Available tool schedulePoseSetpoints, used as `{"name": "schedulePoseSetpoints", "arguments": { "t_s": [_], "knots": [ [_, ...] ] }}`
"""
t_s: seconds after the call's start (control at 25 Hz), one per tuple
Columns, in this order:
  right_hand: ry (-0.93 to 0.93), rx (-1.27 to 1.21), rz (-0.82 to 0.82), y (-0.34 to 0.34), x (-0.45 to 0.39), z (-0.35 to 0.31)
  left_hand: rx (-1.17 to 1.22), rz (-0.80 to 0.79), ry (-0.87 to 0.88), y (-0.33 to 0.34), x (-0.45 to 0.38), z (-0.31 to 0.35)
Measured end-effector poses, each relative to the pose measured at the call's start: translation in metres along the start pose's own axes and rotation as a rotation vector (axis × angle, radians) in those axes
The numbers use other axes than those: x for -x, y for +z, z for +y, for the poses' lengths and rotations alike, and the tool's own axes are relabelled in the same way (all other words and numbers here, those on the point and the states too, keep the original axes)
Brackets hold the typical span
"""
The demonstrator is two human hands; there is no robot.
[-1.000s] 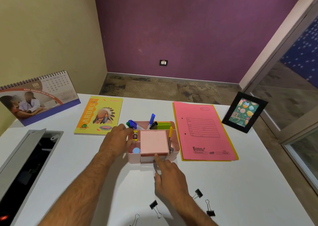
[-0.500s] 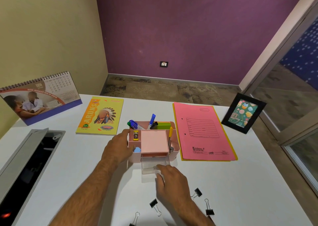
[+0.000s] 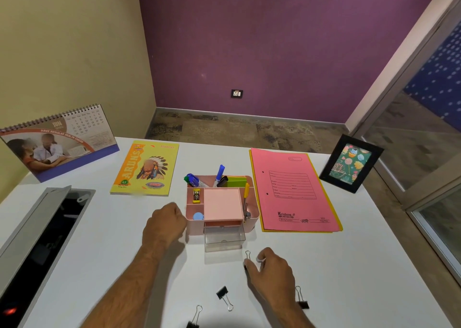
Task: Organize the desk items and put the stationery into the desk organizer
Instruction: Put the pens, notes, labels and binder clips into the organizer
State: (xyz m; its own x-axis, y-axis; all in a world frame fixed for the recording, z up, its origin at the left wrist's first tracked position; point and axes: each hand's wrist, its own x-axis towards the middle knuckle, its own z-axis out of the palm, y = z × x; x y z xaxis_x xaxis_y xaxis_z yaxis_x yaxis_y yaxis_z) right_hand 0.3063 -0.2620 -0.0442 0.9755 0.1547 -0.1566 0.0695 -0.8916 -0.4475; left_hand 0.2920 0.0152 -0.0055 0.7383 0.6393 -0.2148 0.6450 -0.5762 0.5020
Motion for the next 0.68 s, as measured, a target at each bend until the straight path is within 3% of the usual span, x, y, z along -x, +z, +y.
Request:
{"name": "schedulePoseSetpoints", "arguments": {
  "t_s": [0.12, 0.32, 0.56, 0.68],
  "knots": [
    [0.004, 0.07, -0.046, 0.003, -0.002, -0.004, -0.064, -0.213, -0.013, 0.006, 0.014, -0.014],
    [0.04, -0.025, -0.059, 0.003, -0.001, -0.01, 0.107, -0.528, 0.36, 0.03, 0.056, -0.026],
    [0.042, -0.227, -0.023, 0.001, 0.011, -0.005, -0.086, -0.609, 0.562, 0.056, 0.089, -0.014],
    [-0.037, -0.46, 0.041, -0.004, 0.019, -0.006, -0.185, -0.582, 0.594, 0.068, 0.095, -0.012]
  ]
}}
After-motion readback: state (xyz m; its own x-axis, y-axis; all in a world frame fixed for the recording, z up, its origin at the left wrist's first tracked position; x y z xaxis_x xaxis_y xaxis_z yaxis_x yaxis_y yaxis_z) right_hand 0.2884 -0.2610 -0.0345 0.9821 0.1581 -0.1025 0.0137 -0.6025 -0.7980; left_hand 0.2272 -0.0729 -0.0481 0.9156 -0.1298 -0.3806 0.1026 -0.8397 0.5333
